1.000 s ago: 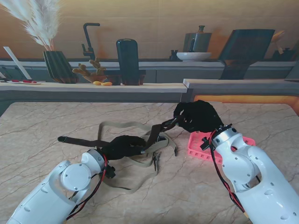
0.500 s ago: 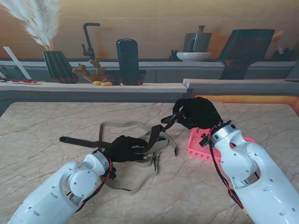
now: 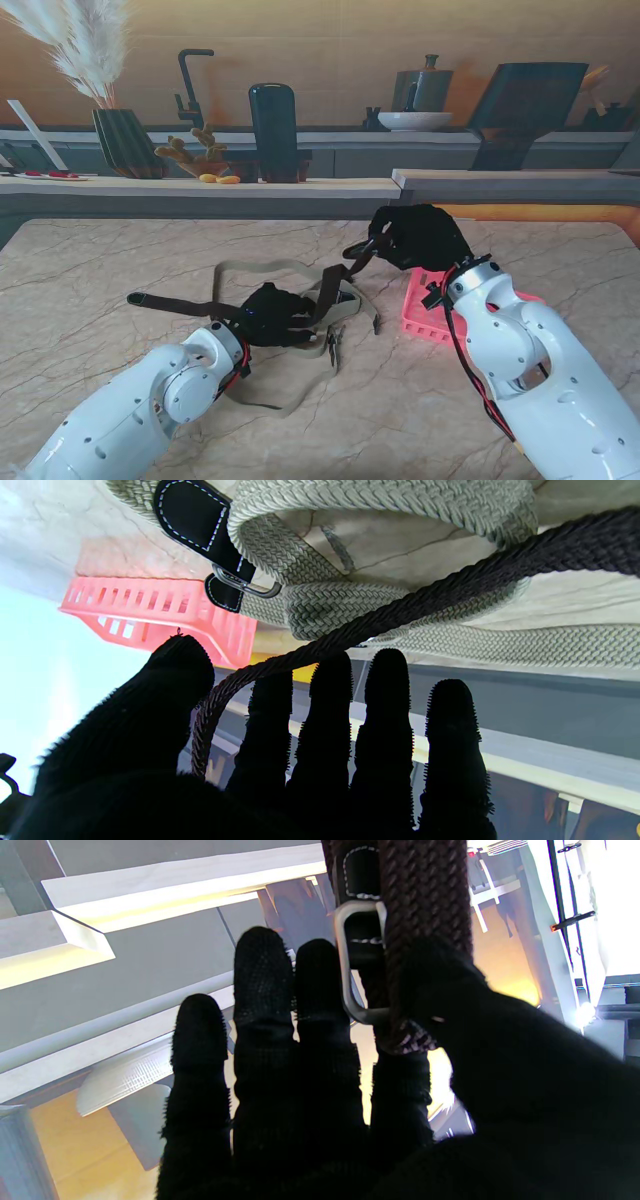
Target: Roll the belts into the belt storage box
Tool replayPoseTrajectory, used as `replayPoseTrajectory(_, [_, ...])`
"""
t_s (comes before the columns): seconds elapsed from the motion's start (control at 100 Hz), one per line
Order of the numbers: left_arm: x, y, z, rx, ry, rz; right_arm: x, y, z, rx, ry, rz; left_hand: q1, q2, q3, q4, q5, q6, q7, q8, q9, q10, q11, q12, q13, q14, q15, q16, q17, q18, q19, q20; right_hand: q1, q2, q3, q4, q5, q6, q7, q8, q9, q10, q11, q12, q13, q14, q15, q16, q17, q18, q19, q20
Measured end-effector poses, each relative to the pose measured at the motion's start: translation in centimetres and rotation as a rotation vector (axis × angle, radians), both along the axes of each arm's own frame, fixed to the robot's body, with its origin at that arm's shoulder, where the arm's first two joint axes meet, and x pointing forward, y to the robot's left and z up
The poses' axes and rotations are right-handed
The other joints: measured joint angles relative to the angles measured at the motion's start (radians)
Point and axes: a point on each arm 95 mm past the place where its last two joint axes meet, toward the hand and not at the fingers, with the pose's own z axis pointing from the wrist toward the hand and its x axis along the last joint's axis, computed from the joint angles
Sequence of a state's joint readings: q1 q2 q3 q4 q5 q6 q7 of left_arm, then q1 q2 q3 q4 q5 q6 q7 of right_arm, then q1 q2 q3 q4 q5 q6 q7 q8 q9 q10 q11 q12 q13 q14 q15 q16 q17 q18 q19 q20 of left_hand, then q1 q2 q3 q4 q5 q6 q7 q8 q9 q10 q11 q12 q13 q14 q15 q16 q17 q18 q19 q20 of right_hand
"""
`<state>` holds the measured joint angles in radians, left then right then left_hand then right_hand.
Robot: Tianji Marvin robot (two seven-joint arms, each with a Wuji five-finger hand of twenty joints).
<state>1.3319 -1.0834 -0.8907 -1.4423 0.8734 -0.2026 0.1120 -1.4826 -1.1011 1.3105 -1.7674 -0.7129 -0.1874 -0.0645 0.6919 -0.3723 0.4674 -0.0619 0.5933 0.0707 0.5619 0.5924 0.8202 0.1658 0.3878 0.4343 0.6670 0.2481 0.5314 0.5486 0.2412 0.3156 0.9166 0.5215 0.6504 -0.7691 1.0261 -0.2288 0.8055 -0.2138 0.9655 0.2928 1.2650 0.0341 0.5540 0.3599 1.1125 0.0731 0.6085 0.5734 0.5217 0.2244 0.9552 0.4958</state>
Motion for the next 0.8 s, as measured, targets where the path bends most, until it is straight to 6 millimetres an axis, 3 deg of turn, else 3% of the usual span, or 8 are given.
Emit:
replayPoseTrajectory(0.06, [0.1,-0.1,0.0,0.006,-0.014,-0.002,0.0,0.0,0.0,0.002,0.002,-0.002,0.087,0.0,-0.037,-0.019,0.02,-0.014,0.049,0.009,0.042,-0.001,0.03,0.002,0.035,0.0,0.041,0.009,0.028,0.0,0.048,0.0,0.0,0.0,0.0,0.0,0.0,0.0,0.0,0.0,0.0,0.0,0.0,0.0,0.0,0.0,0.0,0.0,0.0,0.0,0.0,0.0])
replayPoseTrajectory(0.17, [0.2,-0.1,0.0,-0.002,-0.013,0.007,0.0,0.1,0.0,0.005,0.002,-0.005,0.202,-0.004,-0.154,-0.019,0.036,-0.024,0.112,-0.012,0.094,-0.001,0.06,0.003,0.092,0.005,0.102,0.019,0.066,0.0,0.109,-0.001,0.0,0.0,0.0,0.0,0.0,0.0,0.0,0.0,0.0,0.0,0.0,0.0,0.0,0.0,0.0,0.0,0.0,0.0,0.0,0.0])
replayPoseTrajectory(0.31, [0.2,-0.1,0.0,-0.02,-0.004,0.019,0.0,0.1,0.0,0.008,-0.004,-0.01,0.328,0.075,-0.203,-0.02,0.083,-0.012,0.137,-0.065,0.157,0.005,0.07,0.0,0.156,0.016,0.146,0.019,0.118,0.0,0.153,0.0,0.0,0.0,0.0,0.0,0.0,0.0,0.0,0.0,0.0,0.0,0.0,0.0,0.0,0.001,0.001,0.0,0.0,0.001,0.0,0.0])
replayPoseTrajectory(0.41, [0.1,0.0,0.1,-0.023,0.026,0.023,0.0,0.1,0.0,0.006,-0.013,-0.017,0.428,0.12,-0.301,-0.02,0.085,0.014,0.138,-0.079,0.197,0.017,0.07,-0.017,0.206,0.019,0.167,-0.002,0.172,-0.005,0.179,0.0,0.0,0.0,0.0,0.0,0.0,0.0,0.0,0.0,0.0,0.001,0.0,0.0,0.0,0.001,0.001,0.0,0.0,0.001,0.0,0.0])
replayPoseTrajectory(0.51, [-0.2,0.2,0.5,-0.045,0.112,0.016,0.0,0.1,-0.1,-0.007,-0.035,-0.028,0.446,0.138,-0.328,-0.02,0.098,0.028,0.138,-0.08,0.221,0.021,0.07,-0.019,0.243,0.019,0.171,-0.009,0.206,-0.006,0.194,0.0,0.0,0.0,0.0,0.0,0.0,0.0,0.0,0.0,0.0,0.001,0.0,0.0,0.0,0.001,0.001,0.0,0.0,0.001,0.0,0.0])
replayPoseTrajectory(0.68, [-0.4,0.5,0.7,-0.319,0.334,0.049,-0.1,0.3,-0.8,-0.03,-0.077,-0.033,0.47,0.15,-0.349,-0.02,0.111,0.054,0.138,-0.082,0.246,0.041,0.07,-0.026,0.254,0.034,0.18,-0.015,0.22,-0.012,0.209,0.0,0.0,0.0,0.0,0.0,0.0,0.0,0.0,0.0,0.0,0.001,0.0,0.0,0.0,0.001,0.001,0.0,0.0,0.001,0.0,0.0])
replayPoseTrajectory(0.8, [-0.4,0.6,0.6,-0.437,0.456,0.093,-0.3,0.8,-1.7,-0.056,-0.1,-0.011,0.508,0.162,-0.42,-0.022,0.111,0.058,0.165,-0.093,0.247,0.043,0.09,-0.045,0.255,0.037,0.207,-0.02,0.22,-0.012,0.232,0.0,0.0,0.0,0.0,0.0,0.0,0.0,0.0,0.0,0.0,0.001,0.0,0.0,0.0,0.001,0.001,0.0,0.0,0.001,0.0,0.0])
